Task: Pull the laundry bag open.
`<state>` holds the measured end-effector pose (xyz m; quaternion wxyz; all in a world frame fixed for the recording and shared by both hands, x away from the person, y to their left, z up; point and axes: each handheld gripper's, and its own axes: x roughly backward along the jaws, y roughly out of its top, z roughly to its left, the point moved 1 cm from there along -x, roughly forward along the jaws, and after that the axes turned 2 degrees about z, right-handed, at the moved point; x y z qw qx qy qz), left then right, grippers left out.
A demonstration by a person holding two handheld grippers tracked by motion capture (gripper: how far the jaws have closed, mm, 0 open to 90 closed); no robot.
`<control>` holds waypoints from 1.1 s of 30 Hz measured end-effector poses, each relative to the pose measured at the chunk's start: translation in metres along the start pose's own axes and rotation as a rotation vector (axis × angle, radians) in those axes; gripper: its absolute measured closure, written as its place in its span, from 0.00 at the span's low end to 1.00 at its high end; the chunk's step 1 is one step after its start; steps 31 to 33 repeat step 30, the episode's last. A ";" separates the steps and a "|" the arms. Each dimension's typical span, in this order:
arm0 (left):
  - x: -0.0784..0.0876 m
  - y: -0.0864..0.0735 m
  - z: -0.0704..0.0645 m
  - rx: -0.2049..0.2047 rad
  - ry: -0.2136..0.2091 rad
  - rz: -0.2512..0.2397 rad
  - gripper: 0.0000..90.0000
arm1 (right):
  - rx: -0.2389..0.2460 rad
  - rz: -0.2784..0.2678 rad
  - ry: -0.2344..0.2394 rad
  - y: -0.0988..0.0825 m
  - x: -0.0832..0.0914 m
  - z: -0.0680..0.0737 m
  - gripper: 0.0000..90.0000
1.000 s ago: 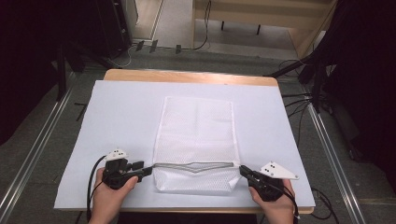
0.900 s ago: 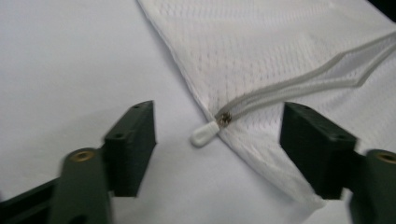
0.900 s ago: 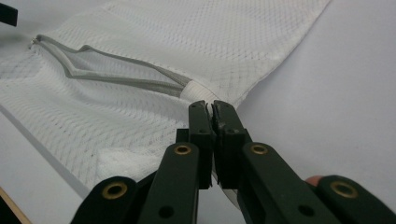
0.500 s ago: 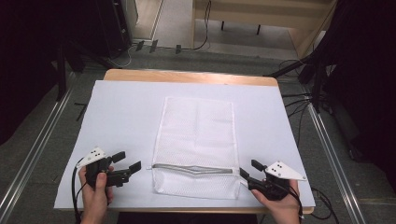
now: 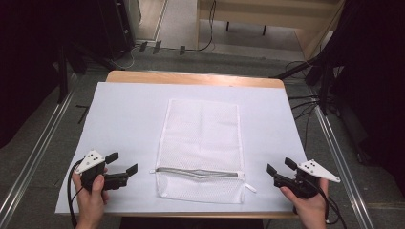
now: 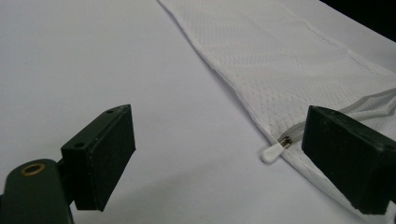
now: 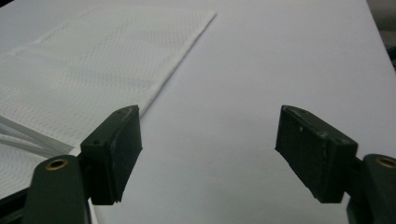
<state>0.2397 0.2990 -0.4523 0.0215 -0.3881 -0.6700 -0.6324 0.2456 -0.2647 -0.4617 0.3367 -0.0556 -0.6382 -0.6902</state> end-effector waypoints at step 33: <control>0.015 -0.002 0.028 0.056 0.062 -0.017 0.03 | -0.066 0.028 -0.105 -0.009 0.014 -0.050 0.20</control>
